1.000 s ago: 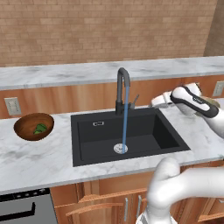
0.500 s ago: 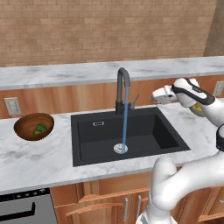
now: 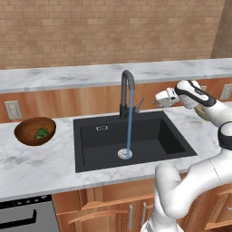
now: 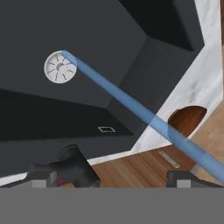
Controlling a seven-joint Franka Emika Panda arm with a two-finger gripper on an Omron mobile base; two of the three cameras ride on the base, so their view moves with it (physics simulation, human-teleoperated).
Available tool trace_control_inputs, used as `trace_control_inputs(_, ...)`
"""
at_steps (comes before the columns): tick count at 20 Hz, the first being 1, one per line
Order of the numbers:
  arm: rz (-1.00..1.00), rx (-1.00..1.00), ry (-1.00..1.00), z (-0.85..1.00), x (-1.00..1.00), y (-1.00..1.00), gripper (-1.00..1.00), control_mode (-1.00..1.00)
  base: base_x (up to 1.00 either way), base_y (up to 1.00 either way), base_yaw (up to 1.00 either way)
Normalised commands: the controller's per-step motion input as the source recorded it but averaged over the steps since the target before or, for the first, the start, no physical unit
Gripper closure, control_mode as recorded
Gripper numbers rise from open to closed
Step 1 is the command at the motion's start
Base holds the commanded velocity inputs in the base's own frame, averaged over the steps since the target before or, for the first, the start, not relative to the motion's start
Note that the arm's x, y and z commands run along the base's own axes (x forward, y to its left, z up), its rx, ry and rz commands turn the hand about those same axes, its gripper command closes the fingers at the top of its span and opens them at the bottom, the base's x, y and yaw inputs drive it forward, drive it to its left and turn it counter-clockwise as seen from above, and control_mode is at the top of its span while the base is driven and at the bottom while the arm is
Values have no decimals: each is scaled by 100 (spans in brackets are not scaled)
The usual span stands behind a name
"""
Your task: Pick the avocados from the sink and place them in one bowl. Place the banana in the other bowl. Then turn off the sink faucet.
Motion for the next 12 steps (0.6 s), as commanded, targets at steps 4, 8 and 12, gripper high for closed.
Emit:
trace_control_inputs(4,2,0,0,-22,31,5,-100,-100,0,0,0)
trace_control_inputs(8,0,0,0,-12,34,21,-100,-100,0,0,0)
trace_control_inputs(12,-1,0,0,-5,22,33,-100,-100,0,0,0)
